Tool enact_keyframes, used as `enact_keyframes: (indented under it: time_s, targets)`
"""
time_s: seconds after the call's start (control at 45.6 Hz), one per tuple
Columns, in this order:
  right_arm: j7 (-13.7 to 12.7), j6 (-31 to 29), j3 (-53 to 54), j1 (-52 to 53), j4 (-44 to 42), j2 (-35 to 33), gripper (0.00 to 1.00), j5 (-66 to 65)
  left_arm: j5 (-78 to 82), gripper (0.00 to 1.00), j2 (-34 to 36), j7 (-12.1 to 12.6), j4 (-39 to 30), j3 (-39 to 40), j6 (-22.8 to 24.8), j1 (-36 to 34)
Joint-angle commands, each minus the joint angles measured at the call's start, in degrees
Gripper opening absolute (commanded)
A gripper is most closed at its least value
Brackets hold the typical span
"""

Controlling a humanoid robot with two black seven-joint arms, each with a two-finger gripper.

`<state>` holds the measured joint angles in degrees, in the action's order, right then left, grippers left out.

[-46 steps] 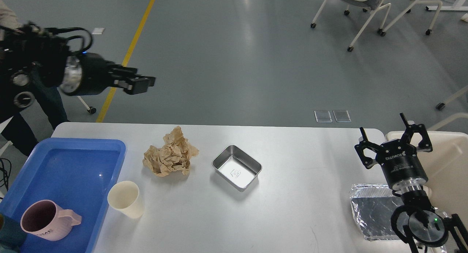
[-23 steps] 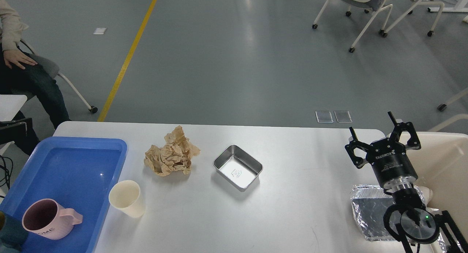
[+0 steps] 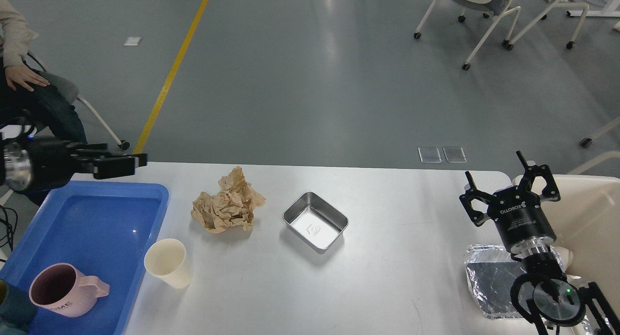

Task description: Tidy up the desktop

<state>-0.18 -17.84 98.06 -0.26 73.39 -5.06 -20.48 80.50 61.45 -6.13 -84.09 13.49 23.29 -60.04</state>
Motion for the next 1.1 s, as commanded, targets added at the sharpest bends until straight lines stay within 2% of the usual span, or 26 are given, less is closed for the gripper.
enact_keyframes:
  time_s: [0.0,0.175,0.307,0.395,0.636,0.877,1.075]
  targets:
    - [0.09,-0.01,0.20,0.00,-0.09,-0.04,1.00,0.00,0.36,0.99,-10.28,2.87,8.14,-0.22,1.76,-3.86]
    - [0.00,-0.01,0.64,-0.35,-0.09,-0.04,1.00,0.00,0.71,0.99,-23.56,6.04,19.39,-1.18,2.90,-5.44]
    - [0.09,-0.09,1.08,-0.80,-0.09,-0.21,1.00,0.00,0.80,0.99,-32.25,5.69,27.39,-3.11,2.90,-5.09]
    - [0.09,-0.09,1.26,-0.88,-0.09,-0.74,1.00,0.00,0.89,0.99,-36.83,5.42,30.04,-4.78,2.90,-4.83]
    - [0.00,-0.27,2.40,-1.50,-0.09,-1.09,1.00,0.00,4.66,0.99,-45.09,5.77,31.35,-11.29,0.88,-4.65]
    - [0.44,-0.36,3.01,-2.11,-0.09,-1.36,1.00,0.09,4.93,0.99,-53.18,5.95,41.63,-11.47,0.00,-2.46]
    - [0.44,-0.36,3.10,-2.29,-0.09,-1.36,1.00,0.09,4.75,0.99,-59.16,5.86,47.52,-11.47,-0.18,-0.35]
